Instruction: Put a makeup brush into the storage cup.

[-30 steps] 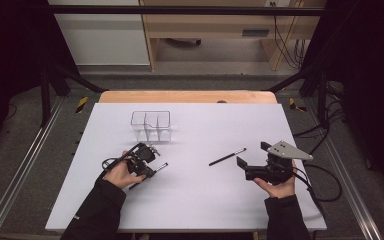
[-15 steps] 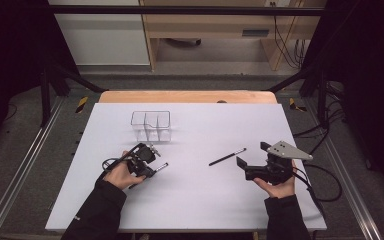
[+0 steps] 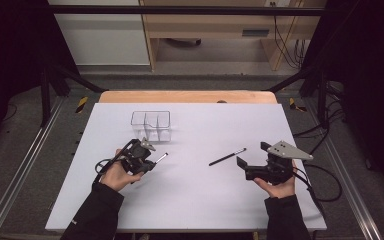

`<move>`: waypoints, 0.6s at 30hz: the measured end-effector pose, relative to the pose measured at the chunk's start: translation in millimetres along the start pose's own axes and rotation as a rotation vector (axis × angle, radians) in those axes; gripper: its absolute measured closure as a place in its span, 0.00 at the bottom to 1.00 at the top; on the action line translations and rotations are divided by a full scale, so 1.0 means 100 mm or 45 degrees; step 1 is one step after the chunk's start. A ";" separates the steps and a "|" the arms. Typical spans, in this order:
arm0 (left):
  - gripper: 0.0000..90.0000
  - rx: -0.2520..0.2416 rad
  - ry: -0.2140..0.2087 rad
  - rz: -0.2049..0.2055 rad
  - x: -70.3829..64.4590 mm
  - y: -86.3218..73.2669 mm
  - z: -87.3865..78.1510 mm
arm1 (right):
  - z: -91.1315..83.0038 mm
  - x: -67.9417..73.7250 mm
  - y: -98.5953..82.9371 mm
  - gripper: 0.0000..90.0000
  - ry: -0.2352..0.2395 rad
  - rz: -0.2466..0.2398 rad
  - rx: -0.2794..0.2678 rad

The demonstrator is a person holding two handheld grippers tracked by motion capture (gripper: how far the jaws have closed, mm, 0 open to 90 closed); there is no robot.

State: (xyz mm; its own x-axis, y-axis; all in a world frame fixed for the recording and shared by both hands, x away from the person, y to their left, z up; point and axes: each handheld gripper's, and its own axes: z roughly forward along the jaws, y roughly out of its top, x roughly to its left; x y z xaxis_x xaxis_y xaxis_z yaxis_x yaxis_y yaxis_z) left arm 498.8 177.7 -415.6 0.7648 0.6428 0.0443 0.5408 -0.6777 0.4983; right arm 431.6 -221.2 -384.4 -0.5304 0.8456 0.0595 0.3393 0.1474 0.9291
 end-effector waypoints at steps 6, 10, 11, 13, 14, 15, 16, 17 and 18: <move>0.92 -0.076 0.013 -0.026 -0.01 -0.02 -0.07 | 0.00 0.00 0.00 0.04 0.001 0.001 0.000; 0.92 -0.134 0.028 -0.048 -0.03 -0.04 -0.12 | 0.00 0.00 0.00 0.04 0.001 0.001 0.001; 0.92 -0.157 0.030 -0.064 -0.03 -0.05 -0.13 | 0.00 0.00 0.00 0.04 0.001 0.000 0.002; 0.92 -0.162 0.043 -0.068 -0.03 -0.05 -0.14 | 0.00 0.00 0.00 0.04 0.001 0.000 0.002; 0.92 -0.188 0.052 -0.091 -0.03 -0.06 -0.15 | 0.01 0.00 0.00 0.04 0.000 0.000 0.003; 0.92 -0.203 0.055 -0.104 -0.03 -0.06 -0.16 | 0.00 0.00 0.00 0.04 0.000 0.000 0.003; 0.92 -0.222 0.058 -0.115 -0.03 -0.07 -0.17 | 0.00 0.00 0.00 0.04 0.001 0.001 0.003; 0.92 -0.237 0.061 -0.124 -0.03 -0.07 -0.18 | 0.00 0.00 0.00 0.04 0.001 0.000 0.002; 0.92 -0.256 0.067 -0.133 -0.02 -0.08 -0.20 | 0.00 0.00 0.00 0.04 0.001 0.000 0.002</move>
State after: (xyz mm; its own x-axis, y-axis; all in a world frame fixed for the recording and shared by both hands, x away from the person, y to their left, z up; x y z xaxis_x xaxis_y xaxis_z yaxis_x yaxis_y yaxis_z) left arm 485.7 188.6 -402.7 0.6863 0.7268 0.0261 0.5310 -0.5253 0.6649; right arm 431.6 -220.8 -384.7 -0.5310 0.8453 0.0594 0.3401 0.1484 0.9286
